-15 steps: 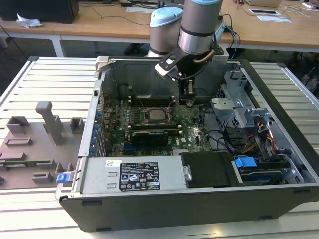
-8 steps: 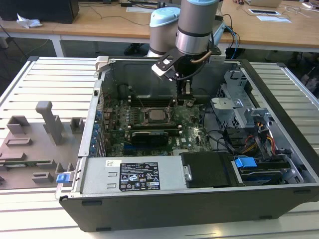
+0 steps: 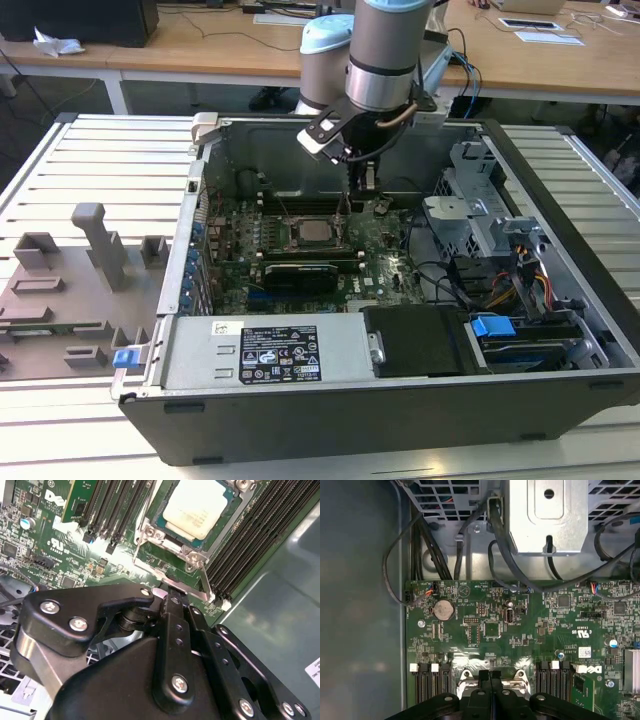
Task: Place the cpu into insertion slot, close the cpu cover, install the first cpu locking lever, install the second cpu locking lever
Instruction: 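Close the cpu cover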
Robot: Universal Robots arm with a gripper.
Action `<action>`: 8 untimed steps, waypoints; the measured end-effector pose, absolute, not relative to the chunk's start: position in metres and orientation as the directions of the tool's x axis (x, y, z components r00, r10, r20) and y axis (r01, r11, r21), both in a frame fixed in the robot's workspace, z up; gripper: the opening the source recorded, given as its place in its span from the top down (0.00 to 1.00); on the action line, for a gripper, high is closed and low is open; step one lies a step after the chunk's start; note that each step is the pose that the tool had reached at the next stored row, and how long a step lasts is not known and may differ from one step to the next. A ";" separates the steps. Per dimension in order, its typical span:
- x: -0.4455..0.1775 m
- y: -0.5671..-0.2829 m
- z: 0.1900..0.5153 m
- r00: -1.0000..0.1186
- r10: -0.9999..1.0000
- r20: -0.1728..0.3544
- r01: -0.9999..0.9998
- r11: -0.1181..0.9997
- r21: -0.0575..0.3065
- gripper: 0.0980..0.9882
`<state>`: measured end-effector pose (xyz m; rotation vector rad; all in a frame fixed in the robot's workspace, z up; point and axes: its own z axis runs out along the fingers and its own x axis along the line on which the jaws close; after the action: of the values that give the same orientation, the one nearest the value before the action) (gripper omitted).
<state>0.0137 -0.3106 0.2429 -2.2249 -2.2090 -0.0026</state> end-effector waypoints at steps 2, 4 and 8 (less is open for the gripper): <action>0.011 -0.311 0.242 0.007 1.000 0.006 1.000 -0.007 -0.003 0.99; 0.009 -0.311 0.242 0.007 1.000 0.006 1.000 -0.007 -0.003 0.99; 0.005 -0.311 0.241 0.007 1.000 0.006 1.000 -0.007 -0.003 0.99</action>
<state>0.0049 -0.3106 0.2413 -2.2249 -2.2091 -0.0025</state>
